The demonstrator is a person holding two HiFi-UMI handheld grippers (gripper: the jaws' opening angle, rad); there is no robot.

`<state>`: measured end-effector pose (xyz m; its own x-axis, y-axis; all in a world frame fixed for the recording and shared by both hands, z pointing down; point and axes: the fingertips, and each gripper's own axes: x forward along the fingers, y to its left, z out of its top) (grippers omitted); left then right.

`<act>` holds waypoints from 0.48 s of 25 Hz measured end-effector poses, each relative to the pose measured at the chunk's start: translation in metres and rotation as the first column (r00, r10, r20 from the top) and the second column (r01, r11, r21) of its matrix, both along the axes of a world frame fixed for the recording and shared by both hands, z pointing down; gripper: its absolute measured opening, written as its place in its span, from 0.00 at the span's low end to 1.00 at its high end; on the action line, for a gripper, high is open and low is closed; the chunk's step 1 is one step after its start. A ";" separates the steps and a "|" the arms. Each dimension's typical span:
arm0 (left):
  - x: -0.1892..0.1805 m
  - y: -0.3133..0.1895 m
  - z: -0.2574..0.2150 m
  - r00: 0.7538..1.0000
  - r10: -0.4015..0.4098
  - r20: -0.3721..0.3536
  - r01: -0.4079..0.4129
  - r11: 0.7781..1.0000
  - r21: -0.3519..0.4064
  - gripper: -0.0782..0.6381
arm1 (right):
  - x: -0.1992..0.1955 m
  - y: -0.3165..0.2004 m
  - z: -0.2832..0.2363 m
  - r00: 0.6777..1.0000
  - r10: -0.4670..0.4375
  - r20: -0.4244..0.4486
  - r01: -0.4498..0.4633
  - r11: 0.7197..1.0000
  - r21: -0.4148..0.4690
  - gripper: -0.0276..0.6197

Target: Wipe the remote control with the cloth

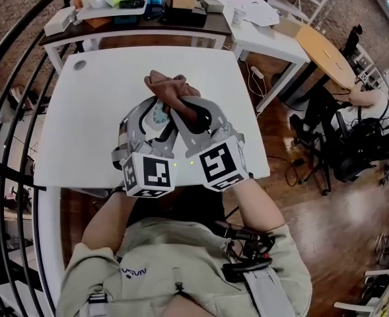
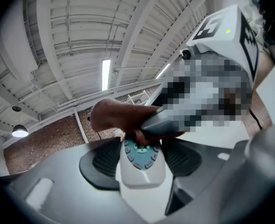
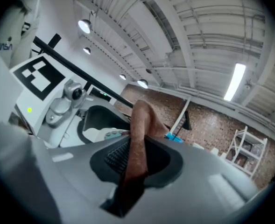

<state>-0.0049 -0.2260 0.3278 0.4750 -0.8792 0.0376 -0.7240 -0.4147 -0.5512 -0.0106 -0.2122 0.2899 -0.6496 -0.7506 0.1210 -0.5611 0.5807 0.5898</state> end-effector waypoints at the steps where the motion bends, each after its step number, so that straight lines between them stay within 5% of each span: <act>1: 0.000 0.001 0.000 1.000 0.000 0.009 0.000 1.000 0.006 0.51 | -0.007 0.008 0.004 0.999 -0.034 -0.021 0.034 0.999 -0.016 0.14; 6: 0.001 0.005 0.004 0.999 -0.002 0.052 -0.001 0.999 0.054 0.51 | -0.016 0.030 -0.008 0.973 -0.192 0.130 0.207 0.971 -0.117 0.14; 9: 0.004 0.012 -0.001 0.997 -0.011 0.080 0.004 0.996 0.093 0.51 | 0.013 0.015 -0.051 0.967 -0.071 0.244 0.065 0.997 0.033 0.14; 12: 0.009 0.017 -0.011 0.996 -0.027 0.090 0.015 0.992 0.128 0.51 | 0.022 -0.002 -0.056 0.974 0.011 0.228 -0.024 0.998 0.056 0.14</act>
<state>0.0045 -0.2086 0.3163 0.4562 -0.8893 -0.0324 -0.6761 -0.3227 -0.6624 0.0116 -0.2146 0.2335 -0.6417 -0.7636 -0.0719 -0.6941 0.5383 0.4780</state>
